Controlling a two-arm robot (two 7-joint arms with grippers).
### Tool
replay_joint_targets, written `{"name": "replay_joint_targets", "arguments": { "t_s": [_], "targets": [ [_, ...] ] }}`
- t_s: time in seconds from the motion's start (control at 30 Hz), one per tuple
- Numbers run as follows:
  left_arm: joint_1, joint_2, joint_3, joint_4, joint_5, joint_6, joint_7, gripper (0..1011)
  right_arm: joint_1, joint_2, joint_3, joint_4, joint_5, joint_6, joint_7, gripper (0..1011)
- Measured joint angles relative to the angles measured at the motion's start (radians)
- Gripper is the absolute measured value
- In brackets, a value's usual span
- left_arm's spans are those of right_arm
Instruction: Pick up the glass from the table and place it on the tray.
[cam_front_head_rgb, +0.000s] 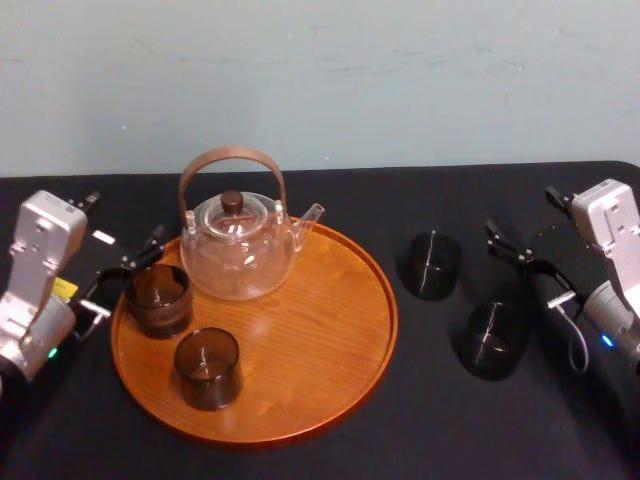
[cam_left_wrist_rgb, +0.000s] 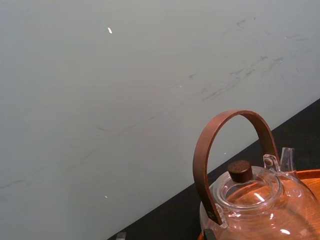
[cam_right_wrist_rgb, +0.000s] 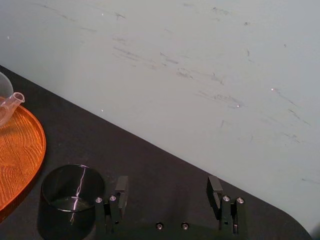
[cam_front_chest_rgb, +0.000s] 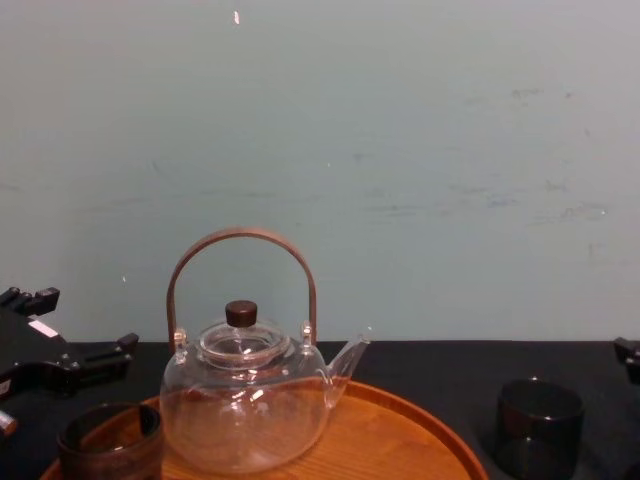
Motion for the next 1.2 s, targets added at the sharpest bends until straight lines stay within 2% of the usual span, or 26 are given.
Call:
{"name": "replay_joint_targets", "arguments": {
  "t_s": [0.63, 0.93, 1.2],
  "targets": [
    [0.0, 0.0, 0.0, 0.0, 0.0, 0.0, 0.0, 1001, -0.003, 0.0, 0.003, -0.001, 0.0, -0.001, 0.005, 1003],
    [0.0, 0.0, 0.0, 0.0, 0.0, 0.0, 0.0, 1002, -0.054, 0.022, 0.043, -0.056, 0.018, 0.02, 0.042, 1002],
    [0.0, 0.0, 0.0, 0.0, 0.0, 0.0, 0.0, 1001, -0.137, 0.069, 0.103, -0.145, 0.058, 0.042, 0.072, 1002]
  ]
}}
